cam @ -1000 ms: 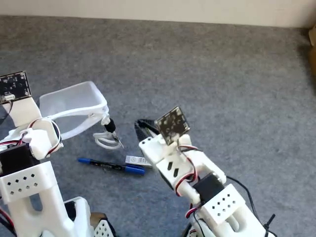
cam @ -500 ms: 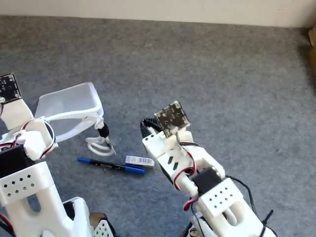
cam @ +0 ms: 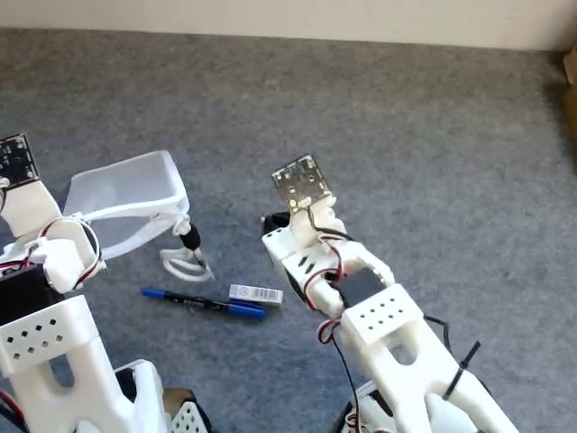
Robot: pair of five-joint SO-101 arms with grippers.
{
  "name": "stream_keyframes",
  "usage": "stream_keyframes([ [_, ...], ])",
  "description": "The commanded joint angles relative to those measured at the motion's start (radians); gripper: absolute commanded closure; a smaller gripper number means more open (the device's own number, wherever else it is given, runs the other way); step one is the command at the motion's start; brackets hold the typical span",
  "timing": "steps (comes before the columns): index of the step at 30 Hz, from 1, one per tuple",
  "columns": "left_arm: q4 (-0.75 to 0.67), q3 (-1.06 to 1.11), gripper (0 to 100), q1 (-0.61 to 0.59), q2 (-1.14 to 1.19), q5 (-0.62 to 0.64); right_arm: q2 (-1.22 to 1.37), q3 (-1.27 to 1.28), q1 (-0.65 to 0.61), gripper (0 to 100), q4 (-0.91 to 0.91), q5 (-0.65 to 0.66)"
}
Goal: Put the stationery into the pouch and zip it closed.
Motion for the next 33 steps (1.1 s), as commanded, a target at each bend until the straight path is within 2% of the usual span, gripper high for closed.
stream_keyframes([
  [1,-0.026,-0.010,99,-0.044,-0.002,0.018,0.036,-0.088,0.015,97.8,0.004,0.012],
  [11,-0.026,-0.012,99,-0.077,-0.002,0.018,0.147,-0.143,0.028,97.4,0.021,0.011],
  [16,-0.026,-0.010,99,-0.076,-0.002,0.018,0.211,-0.251,0.036,88.6,0.179,0.009],
  [21,-0.025,-0.010,99,-0.074,-0.002,0.018,0.332,-0.364,0.035,88.1,0.292,0.009],
  [33,-0.023,-0.008,99,-0.073,-0.002,0.018,0.544,-0.487,0.054,88.1,0.305,0.009],
])
